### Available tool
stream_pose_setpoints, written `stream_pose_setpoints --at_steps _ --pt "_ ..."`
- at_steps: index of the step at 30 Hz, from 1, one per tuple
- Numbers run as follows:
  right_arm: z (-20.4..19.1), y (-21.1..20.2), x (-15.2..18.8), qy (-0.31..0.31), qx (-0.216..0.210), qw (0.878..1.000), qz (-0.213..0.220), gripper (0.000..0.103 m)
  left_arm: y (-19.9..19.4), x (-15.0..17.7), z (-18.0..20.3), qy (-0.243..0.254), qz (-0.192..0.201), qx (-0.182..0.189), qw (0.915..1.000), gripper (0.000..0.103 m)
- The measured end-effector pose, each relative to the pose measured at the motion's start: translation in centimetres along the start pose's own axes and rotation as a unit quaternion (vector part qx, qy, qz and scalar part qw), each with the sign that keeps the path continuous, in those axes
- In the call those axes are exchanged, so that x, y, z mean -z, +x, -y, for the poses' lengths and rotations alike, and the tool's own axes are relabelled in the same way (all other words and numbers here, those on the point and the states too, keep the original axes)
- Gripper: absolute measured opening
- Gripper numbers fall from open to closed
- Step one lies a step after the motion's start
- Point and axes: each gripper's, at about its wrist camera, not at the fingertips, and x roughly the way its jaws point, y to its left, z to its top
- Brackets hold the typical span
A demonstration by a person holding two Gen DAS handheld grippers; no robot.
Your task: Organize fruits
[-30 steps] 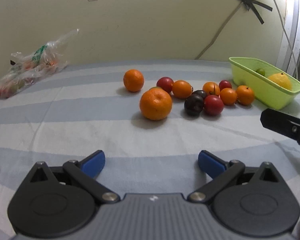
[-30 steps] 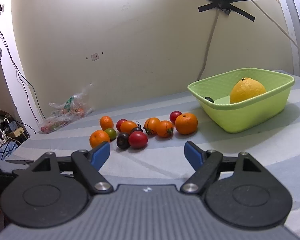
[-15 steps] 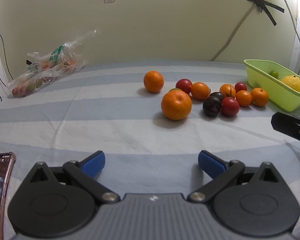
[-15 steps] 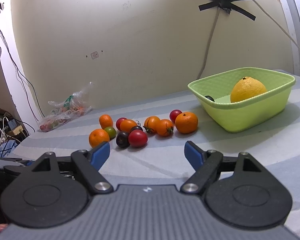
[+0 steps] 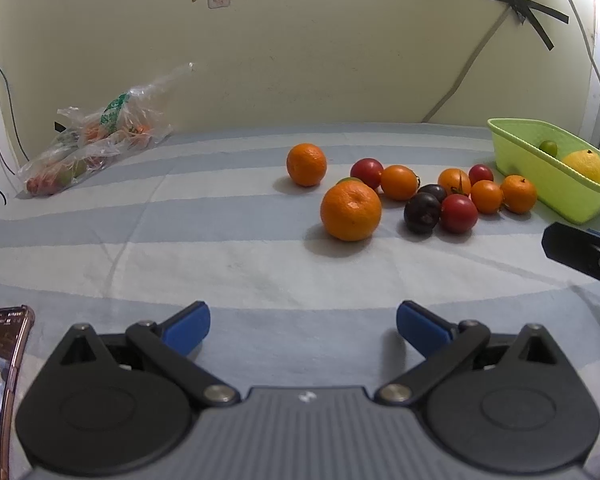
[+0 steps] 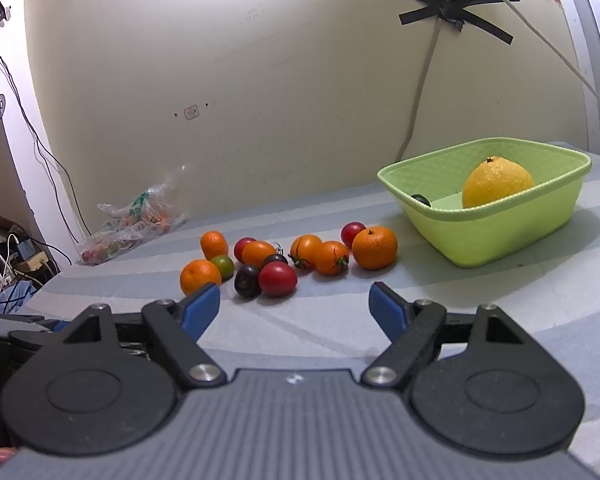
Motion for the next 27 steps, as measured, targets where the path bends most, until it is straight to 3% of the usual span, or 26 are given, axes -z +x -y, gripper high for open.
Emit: stream_pose_setpoints --at_steps 8,13,17,24,27 --pt "0.0 0.0 0.0 -0.001 0.003 1.0 0.0 0.084 -0.1 0.0 -0.2 -0.001 0.007 0.01 0.9999 0.103" --pt "-0.7 0.5 -0.3 -0.021 0.012 1.0 -0.017 0.084 -0.8 -0.7 -1.6 -0.005 0.058 0.015 0.9982 0.103" --pt "-1.7 1.6 -0.8 -0.065 0.013 0.997 -0.029 0.082 0.0 -2.1 -2.5 0.001 0.071 0.023 0.9972 0.103" --pt "-3.3 4.6 -2.1 -0.134 -0.003 0.989 -0.063 0.055 1.1 -4.3 -2.2 0.036 0.094 0.086 0.9912 0.099" --pt "-4.1 5.8 -2.1 -0.166 -0.009 0.983 -0.076 0.053 1.9 -4.9 -1.9 0.038 0.089 0.114 0.9888 0.093"
